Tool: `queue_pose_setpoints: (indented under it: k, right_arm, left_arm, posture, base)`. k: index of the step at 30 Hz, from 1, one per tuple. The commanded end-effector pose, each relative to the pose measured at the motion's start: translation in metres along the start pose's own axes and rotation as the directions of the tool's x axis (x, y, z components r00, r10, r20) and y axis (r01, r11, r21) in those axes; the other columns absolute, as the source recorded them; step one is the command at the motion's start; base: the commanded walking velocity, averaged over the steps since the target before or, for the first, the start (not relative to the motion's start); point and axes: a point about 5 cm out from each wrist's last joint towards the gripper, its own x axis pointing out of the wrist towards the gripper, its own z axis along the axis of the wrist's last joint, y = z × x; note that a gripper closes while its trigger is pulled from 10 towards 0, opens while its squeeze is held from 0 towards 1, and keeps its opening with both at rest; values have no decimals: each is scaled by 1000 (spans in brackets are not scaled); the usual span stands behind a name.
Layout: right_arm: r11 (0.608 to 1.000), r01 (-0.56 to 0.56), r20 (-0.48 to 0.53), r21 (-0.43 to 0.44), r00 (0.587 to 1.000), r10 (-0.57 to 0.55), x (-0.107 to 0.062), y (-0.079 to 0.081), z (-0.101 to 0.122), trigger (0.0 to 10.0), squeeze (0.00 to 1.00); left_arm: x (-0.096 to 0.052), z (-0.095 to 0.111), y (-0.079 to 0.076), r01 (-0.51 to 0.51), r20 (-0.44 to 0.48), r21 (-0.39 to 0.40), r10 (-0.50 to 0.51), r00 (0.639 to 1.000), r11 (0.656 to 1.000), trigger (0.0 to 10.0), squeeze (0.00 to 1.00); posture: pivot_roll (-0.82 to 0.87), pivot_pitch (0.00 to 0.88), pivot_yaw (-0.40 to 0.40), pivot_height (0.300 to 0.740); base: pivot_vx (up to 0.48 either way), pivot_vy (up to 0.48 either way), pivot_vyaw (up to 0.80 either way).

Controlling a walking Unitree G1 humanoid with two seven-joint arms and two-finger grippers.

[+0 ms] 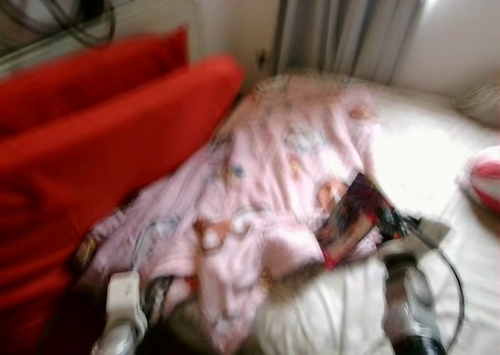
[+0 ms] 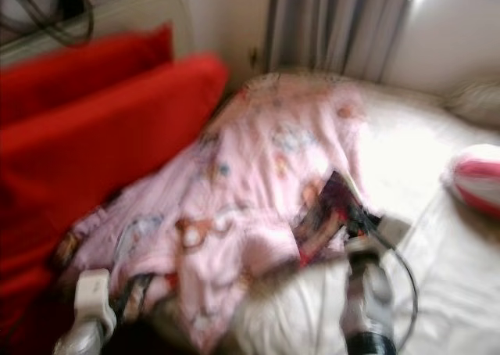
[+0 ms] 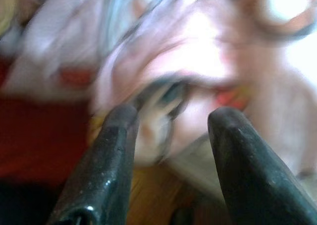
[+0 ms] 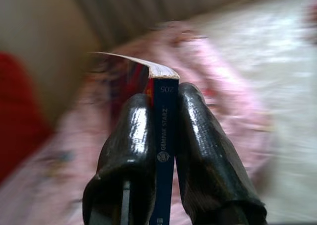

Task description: Clean up the room

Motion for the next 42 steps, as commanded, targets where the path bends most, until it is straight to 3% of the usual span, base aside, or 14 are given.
queue_pose_setpoints:
  k: [1,14,19,29,37,42]
  right_arm:
    - [1000,19,33,12,999,-19,3,-1,6,10000,0]
    - [996,85,0,34,996,-85,-1,-11,-3,10000,0]
    - [991,110,-2,79,994,-110,-2,-15,-3,10000,0]
    - [991,122,-2,48,993,-122,0,-13,-4,10000,0]
    - [988,132,-19,74,991,-131,-2,-13,-10,10000,0]
    - [987,137,-26,87,990,-136,-3,-13,-13,10000,0]
  left_arm:
    - [-4,-12,2,-2,-47,3,2,999,1000,10000,0]
    - [-5,-15,-1,11,-58,3,-11,998,1000,10000,0]
    - [-5,-15,-2,14,-57,2,-14,998,1000,10000,0]
    - [-4,-12,0,5,-51,-2,-5,999,1000,10000,0]
    - [-4,-12,2,-1,-53,-1,1,999,1000,10000,0]
    - [-4,-13,4,-3,-53,0,3,999,1000,10000,0]
  posture:
    - [-33,0,-47,740]
    - [-30,0,-54,740]
    - [-29,0,-60,740]
    - [-26,1,-61,740]
    - [-27,0,-51,740]
    - [-27,0,-47,740]
  base:
    - [0,0,0]
    - [0,-18,0]
    - [0,-464,-489]
    - [0,-478,-397]
    - [0,-479,0]
    - [0,-468,-672]
